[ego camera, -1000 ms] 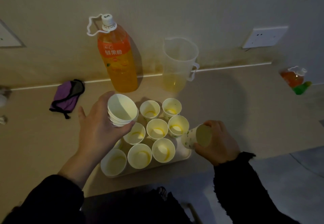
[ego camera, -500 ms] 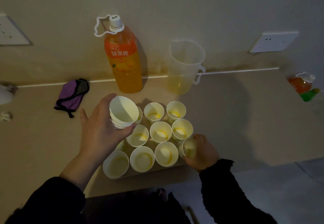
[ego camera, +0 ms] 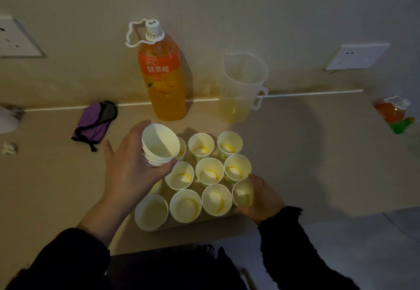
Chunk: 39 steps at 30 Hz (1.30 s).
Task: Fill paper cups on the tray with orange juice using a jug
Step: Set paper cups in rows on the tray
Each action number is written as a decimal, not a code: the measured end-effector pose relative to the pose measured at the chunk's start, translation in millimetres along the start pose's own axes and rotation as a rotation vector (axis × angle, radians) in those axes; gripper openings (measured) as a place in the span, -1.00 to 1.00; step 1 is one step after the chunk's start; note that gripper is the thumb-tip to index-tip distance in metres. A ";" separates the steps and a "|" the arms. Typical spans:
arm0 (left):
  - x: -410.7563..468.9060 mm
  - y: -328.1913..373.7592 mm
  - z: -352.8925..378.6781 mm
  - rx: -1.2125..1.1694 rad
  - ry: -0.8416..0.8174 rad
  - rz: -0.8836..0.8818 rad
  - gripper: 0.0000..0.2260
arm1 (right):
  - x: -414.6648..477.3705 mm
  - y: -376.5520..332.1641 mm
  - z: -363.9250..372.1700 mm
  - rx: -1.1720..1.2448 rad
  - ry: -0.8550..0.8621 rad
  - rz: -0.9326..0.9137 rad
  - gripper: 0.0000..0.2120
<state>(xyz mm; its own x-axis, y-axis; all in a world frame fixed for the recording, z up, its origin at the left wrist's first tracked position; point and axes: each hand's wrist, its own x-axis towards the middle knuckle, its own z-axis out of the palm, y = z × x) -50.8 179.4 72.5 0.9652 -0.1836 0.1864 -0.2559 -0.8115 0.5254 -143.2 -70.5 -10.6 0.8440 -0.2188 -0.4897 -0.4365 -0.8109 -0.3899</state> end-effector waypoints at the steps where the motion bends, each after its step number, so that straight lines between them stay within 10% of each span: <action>1: -0.3 -0.3 -0.2 -0.001 -0.001 0.003 -0.23 | -0.4 0.2 0.3 0.012 0.006 0.000 0.00; 17: -0.1 2.8 -1.7 -0.033 0.037 -0.013 -0.26 | -27.7 -28.9 -59.1 0.076 0.154 -0.078 0.04; 29: -10.8 -1.8 -14.9 -0.209 0.093 -0.119 -0.21 | -2.6 -138.8 -106.5 0.265 0.371 -0.548 -0.52; 39: 20.3 -42.2 -12.8 -0.254 0.191 -0.232 -0.27 | 50.7 -170.9 -71.1 0.511 0.173 -0.390 -0.77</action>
<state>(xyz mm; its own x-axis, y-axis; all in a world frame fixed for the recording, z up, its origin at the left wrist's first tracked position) -21.1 217.0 64.8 0.9776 0.1142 0.1770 -0.0608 -0.6516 0.7561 -3.6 18.4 86.6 0.9893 -0.0797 -0.1226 -0.1461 -0.4983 -0.8546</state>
